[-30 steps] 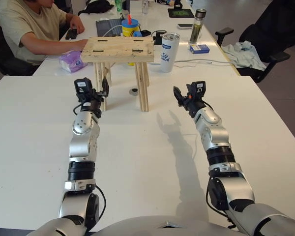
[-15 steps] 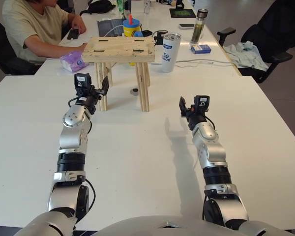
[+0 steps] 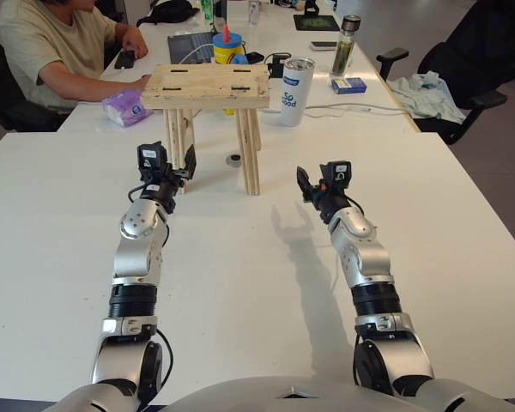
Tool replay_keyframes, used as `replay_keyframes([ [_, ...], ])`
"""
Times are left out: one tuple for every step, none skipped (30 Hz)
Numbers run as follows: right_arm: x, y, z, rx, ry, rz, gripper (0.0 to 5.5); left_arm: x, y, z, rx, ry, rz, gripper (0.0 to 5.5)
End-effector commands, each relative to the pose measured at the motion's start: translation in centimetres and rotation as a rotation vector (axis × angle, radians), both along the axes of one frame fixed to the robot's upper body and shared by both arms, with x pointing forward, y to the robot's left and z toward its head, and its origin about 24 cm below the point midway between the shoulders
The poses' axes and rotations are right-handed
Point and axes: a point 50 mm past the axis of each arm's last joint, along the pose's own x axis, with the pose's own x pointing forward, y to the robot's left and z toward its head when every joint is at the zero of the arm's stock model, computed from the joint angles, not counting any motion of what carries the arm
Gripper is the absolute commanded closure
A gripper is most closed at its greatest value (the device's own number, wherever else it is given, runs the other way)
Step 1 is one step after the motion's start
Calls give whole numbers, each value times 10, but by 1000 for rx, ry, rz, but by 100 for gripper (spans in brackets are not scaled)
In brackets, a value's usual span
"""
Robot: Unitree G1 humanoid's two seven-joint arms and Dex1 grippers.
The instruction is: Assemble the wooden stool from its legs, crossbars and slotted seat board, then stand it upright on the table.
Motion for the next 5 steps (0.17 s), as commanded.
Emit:
replay_keyframes([
  [8, 11, 6, 15, -22, 32, 240, 10, -11, 5, -6, -30, -19, 170],
  [10, 13, 6, 15, -23, 37, 240, 11, -12, 4, -5, -33, -21, 170],
  [11, 14, 6, 12, -25, 44, 240, 12, -13, 3, -5, -35, -22, 170],
  [12, 15, 6, 8, -26, 51, 240, 12, -13, 2, -6, -36, -21, 170],
  [13, 15, 6, 5, -27, 55, 240, 12, -14, 2, -7, -37, -19, 170],
])
